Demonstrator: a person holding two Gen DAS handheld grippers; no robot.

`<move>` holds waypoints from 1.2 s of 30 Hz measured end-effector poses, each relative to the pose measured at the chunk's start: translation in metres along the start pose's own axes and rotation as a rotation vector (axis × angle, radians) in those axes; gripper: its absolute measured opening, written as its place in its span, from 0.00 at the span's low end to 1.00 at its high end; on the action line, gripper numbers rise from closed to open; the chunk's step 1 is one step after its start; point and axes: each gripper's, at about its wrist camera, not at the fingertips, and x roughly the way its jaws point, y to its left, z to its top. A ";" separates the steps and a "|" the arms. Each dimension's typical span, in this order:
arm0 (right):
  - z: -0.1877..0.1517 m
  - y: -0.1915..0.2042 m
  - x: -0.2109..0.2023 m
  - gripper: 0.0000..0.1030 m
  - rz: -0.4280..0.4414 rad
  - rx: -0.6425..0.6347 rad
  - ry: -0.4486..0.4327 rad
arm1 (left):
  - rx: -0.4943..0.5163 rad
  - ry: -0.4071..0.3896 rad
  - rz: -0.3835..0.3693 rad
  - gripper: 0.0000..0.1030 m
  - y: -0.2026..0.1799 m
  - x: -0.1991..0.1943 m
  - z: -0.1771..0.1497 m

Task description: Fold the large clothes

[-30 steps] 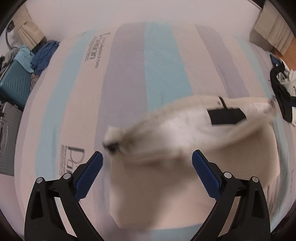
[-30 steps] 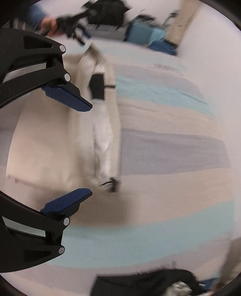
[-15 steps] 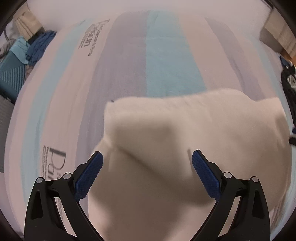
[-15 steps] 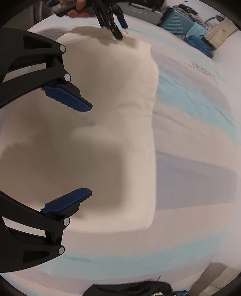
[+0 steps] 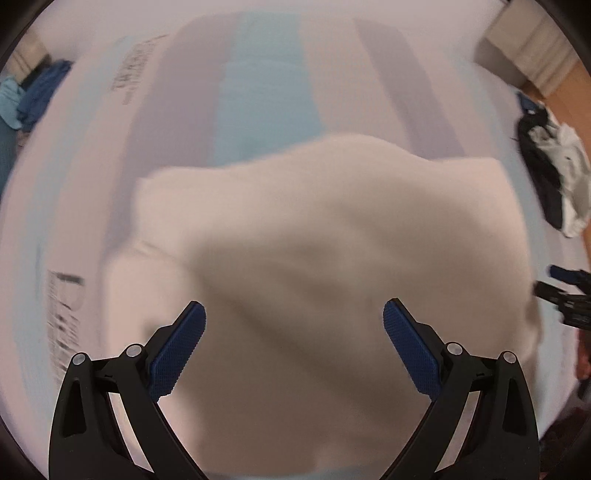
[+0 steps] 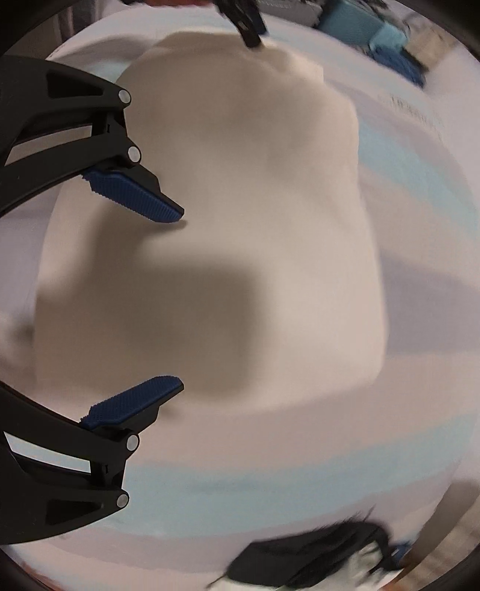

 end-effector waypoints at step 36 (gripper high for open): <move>0.007 -0.057 0.092 0.88 0.793 0.181 0.247 | -0.016 0.066 0.074 0.95 -0.060 0.081 -0.003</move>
